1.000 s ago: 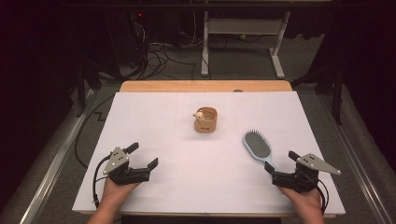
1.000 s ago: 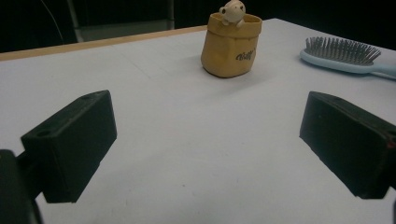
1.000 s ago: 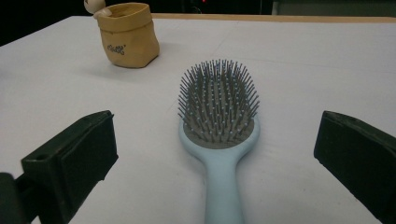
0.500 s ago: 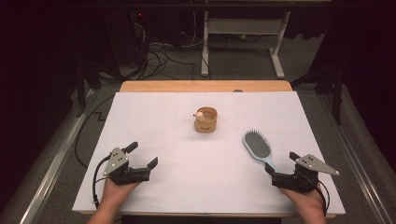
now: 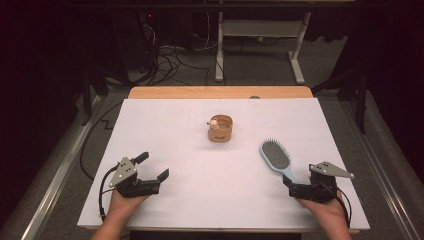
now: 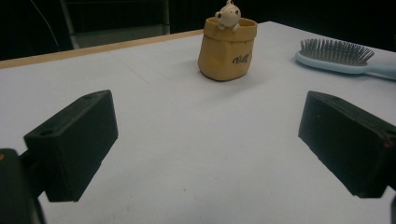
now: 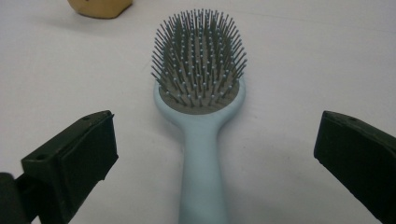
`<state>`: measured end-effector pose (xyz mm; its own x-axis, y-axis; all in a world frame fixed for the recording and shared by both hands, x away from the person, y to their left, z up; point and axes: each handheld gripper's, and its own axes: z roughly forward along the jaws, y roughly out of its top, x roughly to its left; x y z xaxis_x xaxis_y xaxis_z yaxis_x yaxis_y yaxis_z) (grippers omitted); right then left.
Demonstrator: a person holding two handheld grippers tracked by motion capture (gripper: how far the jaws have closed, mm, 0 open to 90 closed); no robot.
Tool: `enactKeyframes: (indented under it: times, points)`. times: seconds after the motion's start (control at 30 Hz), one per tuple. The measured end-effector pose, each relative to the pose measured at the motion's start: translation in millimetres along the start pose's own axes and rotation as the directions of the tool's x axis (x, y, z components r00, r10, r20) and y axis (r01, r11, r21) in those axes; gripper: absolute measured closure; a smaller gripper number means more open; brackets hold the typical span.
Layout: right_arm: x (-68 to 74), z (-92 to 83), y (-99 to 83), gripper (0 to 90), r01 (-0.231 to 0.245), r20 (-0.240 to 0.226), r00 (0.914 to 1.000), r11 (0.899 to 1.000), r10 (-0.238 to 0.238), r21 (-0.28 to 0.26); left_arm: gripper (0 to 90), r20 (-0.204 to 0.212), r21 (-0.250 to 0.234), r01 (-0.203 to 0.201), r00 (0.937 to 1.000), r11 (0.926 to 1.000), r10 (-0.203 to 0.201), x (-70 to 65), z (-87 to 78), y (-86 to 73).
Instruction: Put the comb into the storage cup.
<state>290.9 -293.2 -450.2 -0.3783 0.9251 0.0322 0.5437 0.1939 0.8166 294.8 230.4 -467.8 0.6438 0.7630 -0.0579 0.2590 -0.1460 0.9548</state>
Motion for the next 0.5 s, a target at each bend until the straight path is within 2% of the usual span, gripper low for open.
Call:
enactKeyframes:
  times: [0.1,0.2,0.37,0.5]
  points:
    - [-3.0,1.5,4.3,0.1,0.0,-0.006,1.0,0.999,0.0,0.041,5.4,-0.004,0.0,-0.003,1.0,1.0,0.003,-0.3,0.3,-0.1]
    - [-4.9,2.4,6.4,0.2,0.003,-0.017,0.9999,0.998,-0.002,0.059,5.4,-0.002,-0.006,-0.006,1.0,1.0,0.006,-0.8,-0.6,0.2]
    - [-4.1,6.6,9.3,0.1,0.035,-0.016,0.9993,0.993,-0.033,0.109,5.4,0.005,-0.006,-0.005,1.0,1.0,0.005,-0.5,-1.2,0.2]
    - [-0.3,10.3,9.3,0.1,0.065,-0.026,0.9978,0.985,-0.061,0.159,5.4,0.005,-0.01,-0.007,1.0,0.9999,0.007,-0.7,-1.0,0.1]
